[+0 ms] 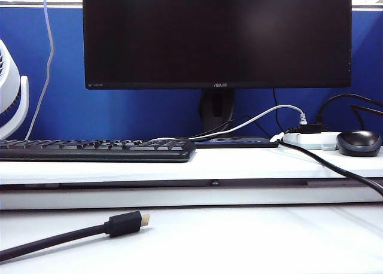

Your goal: Pick up the Type-C charging cable and the charging base, insert one end of the Type-C charger into the corresponding slot on the base, and finally place the plugged-in charger back on the table.

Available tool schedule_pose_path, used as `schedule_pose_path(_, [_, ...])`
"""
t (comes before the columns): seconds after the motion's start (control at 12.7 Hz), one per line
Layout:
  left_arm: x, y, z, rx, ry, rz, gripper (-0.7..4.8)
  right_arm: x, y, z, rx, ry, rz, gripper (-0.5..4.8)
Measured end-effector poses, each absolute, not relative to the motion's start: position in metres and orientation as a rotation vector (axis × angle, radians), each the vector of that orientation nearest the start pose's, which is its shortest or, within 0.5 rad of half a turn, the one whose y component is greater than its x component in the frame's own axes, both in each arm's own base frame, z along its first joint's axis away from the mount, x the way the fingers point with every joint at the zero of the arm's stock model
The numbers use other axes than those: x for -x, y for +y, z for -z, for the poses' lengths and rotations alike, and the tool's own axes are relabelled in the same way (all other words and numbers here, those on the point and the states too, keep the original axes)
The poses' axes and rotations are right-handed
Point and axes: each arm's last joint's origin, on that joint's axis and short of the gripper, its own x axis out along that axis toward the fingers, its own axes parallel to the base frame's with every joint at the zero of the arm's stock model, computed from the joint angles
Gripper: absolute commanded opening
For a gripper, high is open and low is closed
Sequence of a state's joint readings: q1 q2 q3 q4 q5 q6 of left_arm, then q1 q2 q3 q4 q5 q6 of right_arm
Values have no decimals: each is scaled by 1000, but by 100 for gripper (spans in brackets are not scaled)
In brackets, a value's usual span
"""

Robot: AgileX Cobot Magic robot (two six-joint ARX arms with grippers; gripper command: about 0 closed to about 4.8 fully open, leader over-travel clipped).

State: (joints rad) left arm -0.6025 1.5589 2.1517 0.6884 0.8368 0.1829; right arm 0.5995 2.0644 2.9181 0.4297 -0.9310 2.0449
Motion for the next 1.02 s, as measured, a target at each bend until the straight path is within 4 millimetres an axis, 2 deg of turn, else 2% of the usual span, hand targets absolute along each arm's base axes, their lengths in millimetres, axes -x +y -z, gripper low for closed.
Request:
schedule_pose_path(0.31, [-164,-139,-637,-287,-1482,1095,-6,-222,180,-642,-1134,424,-2020,-5])
schedule_pose_path(0.39, [-161,-136,-639,-302,-1514,1059,-6,-215,190,-642,-1184,429,-2059,-5])
schedule_pose_path(1.02, [-163,-137,-639,-277,-1519,1040,-6,-217,192,-641,-1169,433,-2040,-5])
